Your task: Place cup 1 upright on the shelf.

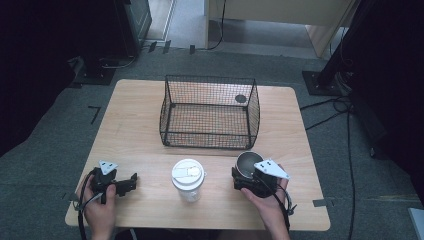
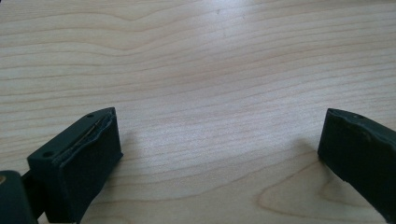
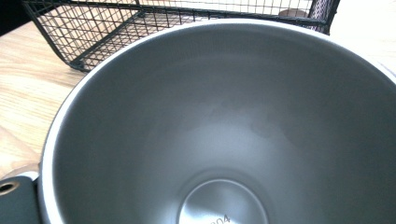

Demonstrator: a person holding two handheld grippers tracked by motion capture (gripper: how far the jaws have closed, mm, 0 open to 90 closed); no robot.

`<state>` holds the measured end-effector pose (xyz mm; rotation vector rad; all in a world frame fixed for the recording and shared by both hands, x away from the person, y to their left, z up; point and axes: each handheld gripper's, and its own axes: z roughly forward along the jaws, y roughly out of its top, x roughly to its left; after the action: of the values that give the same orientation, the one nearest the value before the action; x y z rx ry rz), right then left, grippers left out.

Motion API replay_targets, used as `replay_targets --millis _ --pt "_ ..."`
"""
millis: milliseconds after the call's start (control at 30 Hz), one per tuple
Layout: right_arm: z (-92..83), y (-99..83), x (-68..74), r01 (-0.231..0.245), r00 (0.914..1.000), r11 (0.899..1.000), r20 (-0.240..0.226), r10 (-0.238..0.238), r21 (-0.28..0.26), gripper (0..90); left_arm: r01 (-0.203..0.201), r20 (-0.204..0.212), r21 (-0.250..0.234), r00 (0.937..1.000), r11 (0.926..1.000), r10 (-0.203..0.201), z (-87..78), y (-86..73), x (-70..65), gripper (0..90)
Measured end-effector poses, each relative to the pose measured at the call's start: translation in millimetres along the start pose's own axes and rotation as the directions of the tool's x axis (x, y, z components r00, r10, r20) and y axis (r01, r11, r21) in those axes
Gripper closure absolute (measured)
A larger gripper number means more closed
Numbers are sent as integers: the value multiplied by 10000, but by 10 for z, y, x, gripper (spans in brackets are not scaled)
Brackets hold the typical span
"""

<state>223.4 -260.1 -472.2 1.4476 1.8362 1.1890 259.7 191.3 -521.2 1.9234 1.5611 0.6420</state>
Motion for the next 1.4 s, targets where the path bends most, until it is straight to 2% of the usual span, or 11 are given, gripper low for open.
replay_targets --millis 200,367,500,600,700,933,1400 --pt "-7 7 28 195 9995 9998 230 -193 -81 65 -5 0 1 10000 10000 5 0 0 0 0" --pt "-29 27 -1 -85 10000 9998 -8 84 -205 73 -11 -1 1 10000 10000 11 0 0 1 0" --pt "-42 23 21 227 9997 9994 -27 -228 -277 74 -11 2 -2 10000 10000 11 0 0 1 0" --pt "-51 38 29 147 9997 9991 -163 -154 -408 74 -12 -2 2 10000 10000 12 0 1 1 0" --pt "-64 80 39 26 9997 9987 -230 -38 -505 74 -12 -1 1 10000 10000 12 0 0 1 0" --pt "-119 209 101 305 9991 9964 -257 -326 -788 74 -14 -2 3 10000 10000 14 0 1 1 0" --pt "-154 387 202 538 9973 9903 -419 -596 -1283 74 -12 -2 1 10000 10000 12 0 0 1 0"
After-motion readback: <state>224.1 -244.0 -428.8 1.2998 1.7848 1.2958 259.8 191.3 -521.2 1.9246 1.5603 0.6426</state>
